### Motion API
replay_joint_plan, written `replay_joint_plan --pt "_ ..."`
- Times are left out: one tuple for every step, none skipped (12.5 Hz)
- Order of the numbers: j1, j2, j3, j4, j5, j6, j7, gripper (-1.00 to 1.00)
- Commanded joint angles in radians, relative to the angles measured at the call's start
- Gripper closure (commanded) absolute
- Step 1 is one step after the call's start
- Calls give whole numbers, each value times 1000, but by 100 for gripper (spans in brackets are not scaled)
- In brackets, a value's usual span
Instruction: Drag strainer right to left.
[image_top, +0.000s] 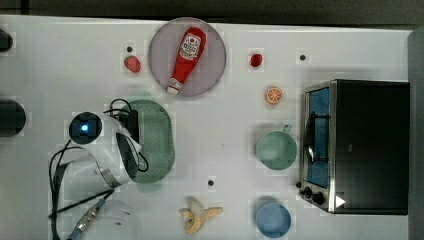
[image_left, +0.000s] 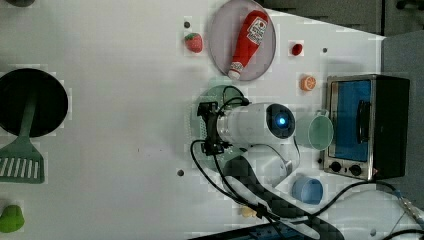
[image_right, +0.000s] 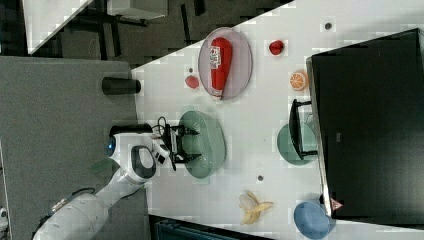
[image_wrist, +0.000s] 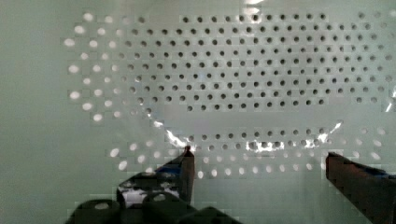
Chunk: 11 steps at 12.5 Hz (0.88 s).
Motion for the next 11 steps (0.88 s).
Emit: replay_joint_plan --pt "75 49 21 102 49 -20 107 -100" --pt "91 63 22 126 50 -21 129 -100" --pt "106 78 22 149 50 -21 163 -100" --pt "121 91 22 172 50 -21 193 -100" --pt "136 105 22 195 51 -21 220 -100" --pt "150 117 23 215 52 -22 240 -100" --pt "163 128 23 234 54 -22 245 -100" --pt "175 139 24 250 66 -24 246 -100" --pt "187 150 24 266 72 -22 246 -100" --pt "198 160 24 285 76 -23 246 -100" --pt "208 169 24 299 92 -25 247 -100"
